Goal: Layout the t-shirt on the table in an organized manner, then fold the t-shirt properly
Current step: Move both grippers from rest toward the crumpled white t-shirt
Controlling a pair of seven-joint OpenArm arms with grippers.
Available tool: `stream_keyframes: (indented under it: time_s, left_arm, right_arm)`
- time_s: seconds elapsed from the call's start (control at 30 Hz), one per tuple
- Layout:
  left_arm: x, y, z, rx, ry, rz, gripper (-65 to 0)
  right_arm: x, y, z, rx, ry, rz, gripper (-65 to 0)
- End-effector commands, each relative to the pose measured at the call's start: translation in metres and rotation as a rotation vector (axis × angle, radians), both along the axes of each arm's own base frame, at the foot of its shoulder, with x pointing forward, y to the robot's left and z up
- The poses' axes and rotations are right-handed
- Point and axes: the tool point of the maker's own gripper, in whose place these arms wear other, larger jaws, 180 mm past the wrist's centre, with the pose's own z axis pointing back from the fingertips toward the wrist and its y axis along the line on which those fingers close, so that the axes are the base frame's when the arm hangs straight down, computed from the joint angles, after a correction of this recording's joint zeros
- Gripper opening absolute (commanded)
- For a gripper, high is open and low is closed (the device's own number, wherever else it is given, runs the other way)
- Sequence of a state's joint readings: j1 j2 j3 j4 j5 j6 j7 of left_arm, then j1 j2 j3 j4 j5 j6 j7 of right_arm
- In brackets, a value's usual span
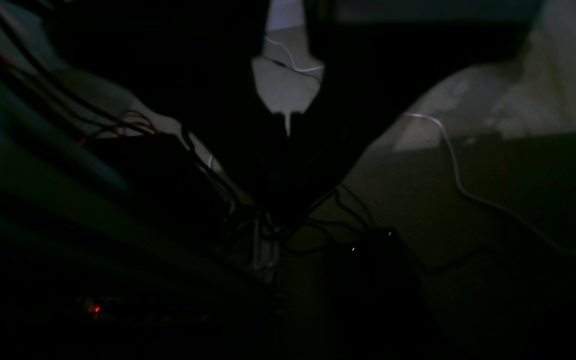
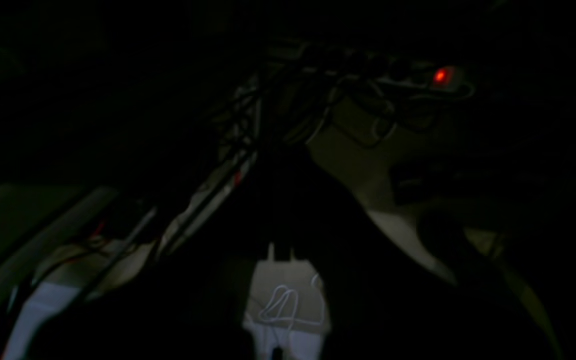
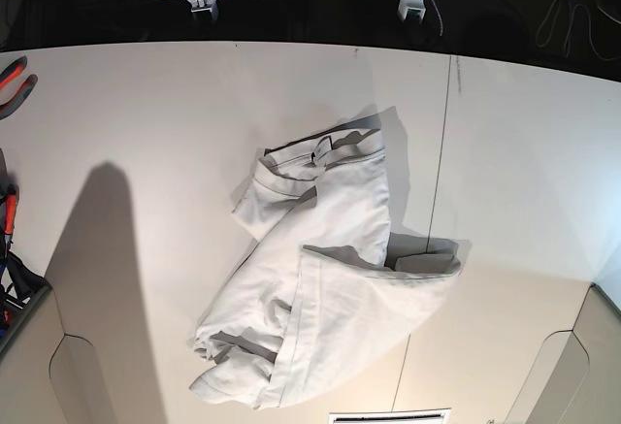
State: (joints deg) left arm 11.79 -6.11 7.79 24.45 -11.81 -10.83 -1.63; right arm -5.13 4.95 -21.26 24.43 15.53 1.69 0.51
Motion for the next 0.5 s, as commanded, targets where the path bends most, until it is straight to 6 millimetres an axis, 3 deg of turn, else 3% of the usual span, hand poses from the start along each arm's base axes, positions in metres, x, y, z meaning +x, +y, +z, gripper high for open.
stream_keyframes:
  time_s: [0.0, 0.3, 0.47]
  left_arm:
    - [-0.004, 0.006, 0.002, 0.003, -0.011, 0.003, -65.0]
    - [-0.012, 0.042, 0.022, 0.051, -0.094, 0.130, -65.0]
    - [-0.007, 0.040, 0.038, -0.033, -0.153, 0.138, -65.0]
  right_arm:
    - [0.000, -0.002, 0.001, 0.000, -0.013, 0.005, -65.0]
    - [-0.010, -0.006, 0.020, 0.031, -0.084, 0.028, -65.0]
    - [-0.023, 0.002, 0.034, 0.054, -0.113, 0.069, -65.0]
